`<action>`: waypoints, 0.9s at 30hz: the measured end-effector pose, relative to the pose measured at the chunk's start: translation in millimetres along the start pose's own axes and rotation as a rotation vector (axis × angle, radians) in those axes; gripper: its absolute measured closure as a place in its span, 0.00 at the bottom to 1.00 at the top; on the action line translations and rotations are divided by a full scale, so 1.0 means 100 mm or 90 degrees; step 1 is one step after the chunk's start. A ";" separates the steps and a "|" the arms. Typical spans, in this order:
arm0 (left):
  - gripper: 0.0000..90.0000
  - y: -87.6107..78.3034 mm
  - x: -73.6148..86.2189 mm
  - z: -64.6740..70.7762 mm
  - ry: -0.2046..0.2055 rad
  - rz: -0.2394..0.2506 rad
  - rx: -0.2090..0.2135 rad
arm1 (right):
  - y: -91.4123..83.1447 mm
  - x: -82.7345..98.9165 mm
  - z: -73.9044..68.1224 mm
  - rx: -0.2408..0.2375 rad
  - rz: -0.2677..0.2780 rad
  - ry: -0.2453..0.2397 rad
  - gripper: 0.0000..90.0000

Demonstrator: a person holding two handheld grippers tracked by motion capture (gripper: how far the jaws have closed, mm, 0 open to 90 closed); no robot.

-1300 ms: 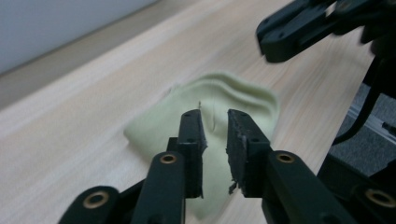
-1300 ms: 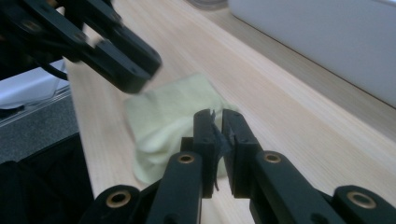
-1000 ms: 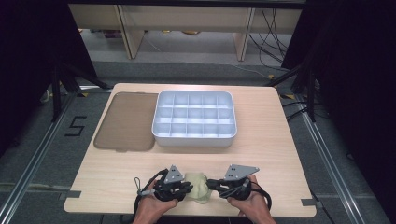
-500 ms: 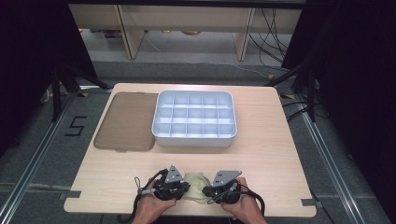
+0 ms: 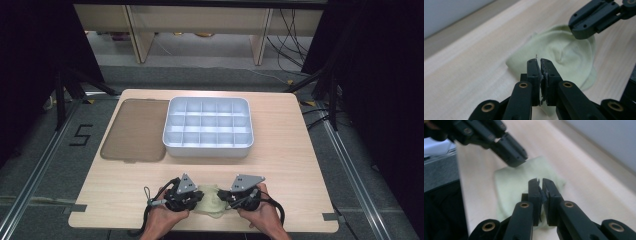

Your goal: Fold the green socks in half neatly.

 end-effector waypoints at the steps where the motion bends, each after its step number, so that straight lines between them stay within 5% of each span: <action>1: 0.95 0.04 -0.04 -0.03 0.002 0.002 -0.003 | 0.00 -0.02 0.04 0.010 0.007 0.003 0.95; 7: 0.94 0.27 -0.09 -0.12 -0.011 -0.015 -0.015 | 0.00 0.02 0.27 0.023 -0.007 0.019 0.96; 15: 0.94 0.30 -0.07 -0.12 -0.017 -0.020 -0.015 | -0.03 -0.04 0.24 0.016 0.026 0.022 0.96; 20: 0.94 0.32 -0.06 -0.12 -0.006 -0.022 -0.022 | 0.09 -0.05 0.17 0.002 -0.002 0.003 0.95; 27: 0.94 0.32 -0.06 -0.12 -0.004 -0.021 -0.023 | 0.12 0.11 0.29 0.032 -0.040 0.026 0.94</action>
Point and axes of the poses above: each handheld gripper's, and its own axes: y roughly forward along the jaws, x roughly out of its underside, z roughly to its right, the point moved 5 cm from there along y, roughly forward along the jaws, and after that the axes turned 15 degrees about -x, right-handed, at the moved point
